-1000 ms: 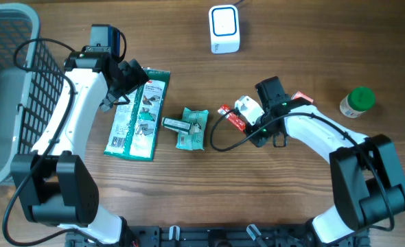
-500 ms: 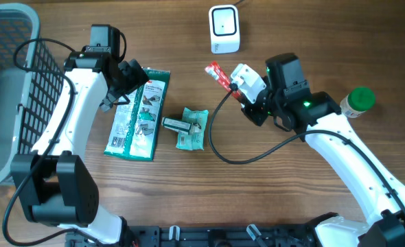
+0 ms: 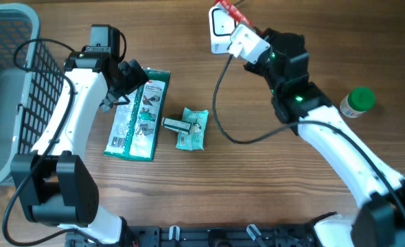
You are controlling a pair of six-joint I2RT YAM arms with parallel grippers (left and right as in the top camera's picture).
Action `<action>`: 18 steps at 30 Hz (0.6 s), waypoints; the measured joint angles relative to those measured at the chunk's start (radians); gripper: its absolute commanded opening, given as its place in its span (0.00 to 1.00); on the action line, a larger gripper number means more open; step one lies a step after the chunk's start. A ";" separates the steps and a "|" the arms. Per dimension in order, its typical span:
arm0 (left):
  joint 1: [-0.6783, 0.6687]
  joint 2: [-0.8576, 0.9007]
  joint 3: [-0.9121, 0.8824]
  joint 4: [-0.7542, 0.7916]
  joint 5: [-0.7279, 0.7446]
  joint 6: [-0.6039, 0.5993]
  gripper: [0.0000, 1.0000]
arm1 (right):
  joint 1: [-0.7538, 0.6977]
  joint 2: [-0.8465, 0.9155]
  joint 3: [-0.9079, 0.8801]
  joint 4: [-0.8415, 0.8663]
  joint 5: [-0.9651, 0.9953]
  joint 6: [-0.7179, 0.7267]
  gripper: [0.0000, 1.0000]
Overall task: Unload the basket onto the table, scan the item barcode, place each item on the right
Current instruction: 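Raise the red stick snack to the scanner with the right gripper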
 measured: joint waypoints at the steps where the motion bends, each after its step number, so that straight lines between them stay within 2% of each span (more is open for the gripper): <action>1: 0.000 0.000 0.000 0.000 0.000 0.000 1.00 | 0.000 0.041 0.000 0.042 0.048 -0.048 0.04; 6: 0.000 0.000 0.000 0.000 0.000 0.000 1.00 | 0.000 0.248 0.002 0.306 0.225 -0.217 0.04; 9: 0.000 0.000 0.000 0.000 0.000 0.000 1.00 | 0.005 0.414 0.005 0.546 0.324 -0.336 0.04; 12: 0.000 0.000 0.000 -0.002 0.000 0.000 1.00 | 0.017 0.518 0.004 0.682 0.364 -0.438 0.04; 14: 0.000 0.000 0.000 -0.001 0.000 0.000 1.00 | 0.032 0.573 0.004 0.740 0.378 -0.498 0.04; 18: 0.000 0.000 0.000 0.000 0.000 0.000 1.00 | 0.066 0.638 0.004 0.752 0.387 -0.557 0.04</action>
